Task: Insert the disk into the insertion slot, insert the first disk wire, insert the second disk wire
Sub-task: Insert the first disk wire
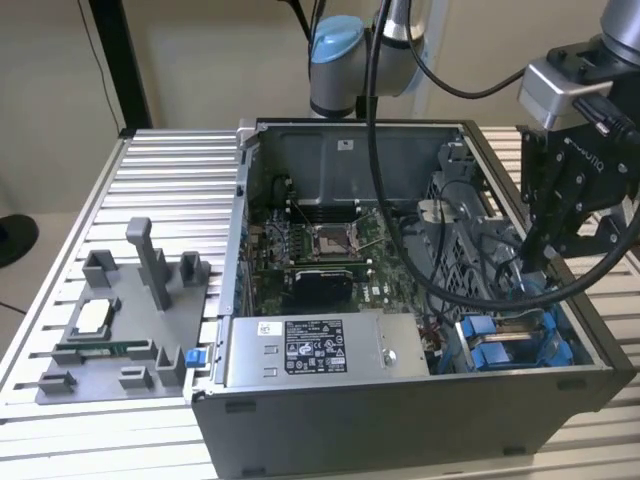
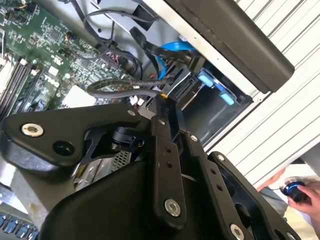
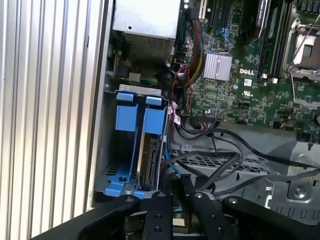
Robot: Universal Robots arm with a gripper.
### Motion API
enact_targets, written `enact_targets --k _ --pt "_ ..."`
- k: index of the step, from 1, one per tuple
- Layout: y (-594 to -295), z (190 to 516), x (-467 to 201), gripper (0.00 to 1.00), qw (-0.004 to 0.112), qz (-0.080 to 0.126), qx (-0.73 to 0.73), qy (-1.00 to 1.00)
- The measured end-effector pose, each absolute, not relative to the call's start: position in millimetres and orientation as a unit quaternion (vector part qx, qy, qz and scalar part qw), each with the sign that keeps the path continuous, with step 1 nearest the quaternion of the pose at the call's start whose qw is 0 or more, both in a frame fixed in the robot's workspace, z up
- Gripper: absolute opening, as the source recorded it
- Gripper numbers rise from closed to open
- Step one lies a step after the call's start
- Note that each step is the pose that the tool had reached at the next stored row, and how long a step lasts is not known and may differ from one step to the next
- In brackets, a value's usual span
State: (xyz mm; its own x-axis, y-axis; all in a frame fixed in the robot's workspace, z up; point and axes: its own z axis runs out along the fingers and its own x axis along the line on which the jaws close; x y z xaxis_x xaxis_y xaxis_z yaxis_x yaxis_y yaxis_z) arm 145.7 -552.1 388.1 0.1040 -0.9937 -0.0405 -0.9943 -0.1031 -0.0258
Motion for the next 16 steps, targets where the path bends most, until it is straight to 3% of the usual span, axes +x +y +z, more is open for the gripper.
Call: enact_targets --k 16 --pt "-556.7 387.5 171.9 0.00 0.015 0.015 -0.743 0.669"
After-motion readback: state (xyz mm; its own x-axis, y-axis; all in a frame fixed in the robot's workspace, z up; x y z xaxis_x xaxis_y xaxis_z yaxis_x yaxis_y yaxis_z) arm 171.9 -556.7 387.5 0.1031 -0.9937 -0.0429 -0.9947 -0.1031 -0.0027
